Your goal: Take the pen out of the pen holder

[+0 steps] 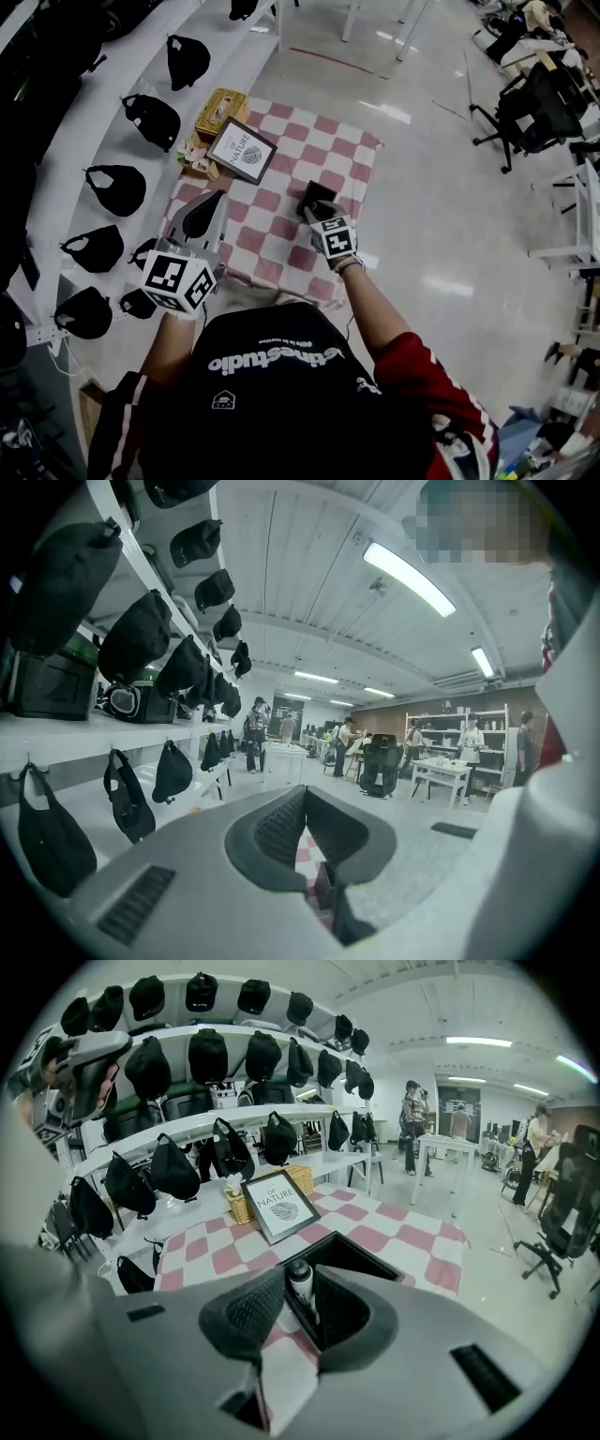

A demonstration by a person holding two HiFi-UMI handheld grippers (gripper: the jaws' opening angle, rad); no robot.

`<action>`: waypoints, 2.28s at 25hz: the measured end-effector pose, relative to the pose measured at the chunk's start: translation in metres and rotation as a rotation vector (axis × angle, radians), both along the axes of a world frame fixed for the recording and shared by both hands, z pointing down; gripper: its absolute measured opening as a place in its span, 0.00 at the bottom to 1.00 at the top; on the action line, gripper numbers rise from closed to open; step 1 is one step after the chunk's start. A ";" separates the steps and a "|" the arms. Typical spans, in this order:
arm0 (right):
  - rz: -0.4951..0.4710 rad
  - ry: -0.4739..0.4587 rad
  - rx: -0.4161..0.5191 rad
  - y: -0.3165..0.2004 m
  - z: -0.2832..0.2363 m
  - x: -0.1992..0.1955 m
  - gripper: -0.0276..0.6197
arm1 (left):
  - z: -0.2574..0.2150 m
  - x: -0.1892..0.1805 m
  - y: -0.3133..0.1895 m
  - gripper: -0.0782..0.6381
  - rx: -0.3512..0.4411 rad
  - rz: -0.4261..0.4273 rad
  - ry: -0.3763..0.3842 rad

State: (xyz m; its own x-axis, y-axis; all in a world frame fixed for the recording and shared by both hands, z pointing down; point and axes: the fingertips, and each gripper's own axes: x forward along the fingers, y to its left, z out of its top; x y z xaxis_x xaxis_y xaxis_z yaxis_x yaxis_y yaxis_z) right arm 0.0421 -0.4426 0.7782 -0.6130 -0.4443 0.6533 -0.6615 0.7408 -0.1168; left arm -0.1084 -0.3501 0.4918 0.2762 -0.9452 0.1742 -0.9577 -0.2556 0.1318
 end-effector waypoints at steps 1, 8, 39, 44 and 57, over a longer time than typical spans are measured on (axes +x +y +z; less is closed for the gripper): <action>0.002 0.004 0.002 0.000 0.001 0.000 0.19 | 0.000 0.000 -0.001 0.12 -0.001 -0.001 0.001; 0.018 0.025 0.042 -0.006 -0.002 0.007 0.16 | 0.000 -0.001 -0.005 0.12 -0.006 -0.008 0.001; 0.216 -0.065 0.200 -0.011 -0.114 0.031 0.16 | -0.041 -0.007 0.000 0.12 0.085 0.077 0.059; 0.240 -0.097 0.234 0.008 -0.150 0.032 0.16 | -0.048 0.007 0.005 0.12 0.085 0.136 0.073; 0.336 -0.194 0.323 0.050 -0.245 0.043 0.16 | -0.075 0.020 0.007 0.12 0.136 0.250 0.084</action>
State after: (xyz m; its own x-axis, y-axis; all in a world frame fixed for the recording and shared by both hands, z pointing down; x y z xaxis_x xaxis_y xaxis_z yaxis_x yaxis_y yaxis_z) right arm 0.0851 -0.3923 0.5336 -0.4981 -0.7985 0.3381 -0.8583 0.5095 -0.0613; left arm -0.0879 -0.3429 0.4173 0.5118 -0.8589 0.0173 -0.8499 -0.5032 0.1563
